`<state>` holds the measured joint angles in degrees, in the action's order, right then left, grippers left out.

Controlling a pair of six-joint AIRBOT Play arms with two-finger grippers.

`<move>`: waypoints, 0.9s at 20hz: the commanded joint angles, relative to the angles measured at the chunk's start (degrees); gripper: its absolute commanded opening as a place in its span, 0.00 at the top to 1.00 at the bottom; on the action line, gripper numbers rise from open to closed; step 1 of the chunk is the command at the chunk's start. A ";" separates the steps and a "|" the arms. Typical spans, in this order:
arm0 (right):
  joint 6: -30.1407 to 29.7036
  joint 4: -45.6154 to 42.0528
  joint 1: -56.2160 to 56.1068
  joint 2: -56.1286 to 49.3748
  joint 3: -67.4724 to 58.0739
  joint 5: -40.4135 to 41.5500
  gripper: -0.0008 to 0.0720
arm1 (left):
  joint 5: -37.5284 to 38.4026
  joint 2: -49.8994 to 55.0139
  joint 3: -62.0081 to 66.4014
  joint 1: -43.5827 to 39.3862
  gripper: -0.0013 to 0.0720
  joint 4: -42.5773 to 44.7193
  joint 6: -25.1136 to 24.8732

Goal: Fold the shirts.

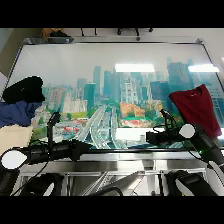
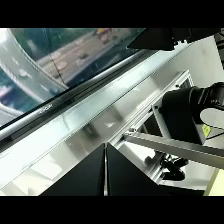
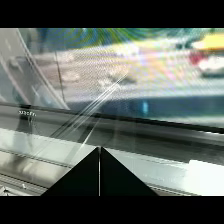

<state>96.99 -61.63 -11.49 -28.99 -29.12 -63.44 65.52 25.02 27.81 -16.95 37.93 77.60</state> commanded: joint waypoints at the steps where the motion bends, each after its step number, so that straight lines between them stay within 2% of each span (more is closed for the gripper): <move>1: 0.04 -0.02 -0.04 0.04 0.02 0.02 0.97 | -0.26 -0.07 -0.04 -0.02 0.97 0.04 0.07; 7: 0.04 -0.02 -0.04 0.04 0.02 0.02 0.97 | -0.81 -0.07 0.28 0.02 0.97 0.61 0.09; 8: 0.04 -0.02 -0.04 0.04 0.02 0.02 0.97 | -1.33 0.17 1.42 0.09 0.97 3.34 0.52; 10: 0.04 -0.02 -0.04 0.04 0.02 0.02 0.97 | -1.20 2.54 6.51 2.10 0.96 13.57 5.18; 11: 0.04 -0.02 -0.04 0.04 0.02 0.02 0.97 | -1.11 4.39 9.84 4.15 0.93 18.36 6.78; 12: 0.04 -0.02 -0.04 0.04 0.02 0.02 0.97 | -1.16 6.56 13.14 6.58 0.43 21.81 6.91; 13: 0.04 -0.02 -0.04 0.04 0.02 0.02 0.97 | -1.29 9.27 16.81 9.84 0.05 25.57 7.06; 16: 0.04 -0.02 -0.04 0.04 0.02 0.02 0.97 | -3.21 18.58 26.95 21.77 0.04 33.64 6.80; 18: 0.04 -0.02 -0.04 0.04 0.02 0.02 0.97 | -8.66 25.68 32.04 30.18 0.04 36.39 4.46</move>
<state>97.01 -61.65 -11.49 -28.99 -29.12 -63.44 62.06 42.35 52.16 3.09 66.28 83.55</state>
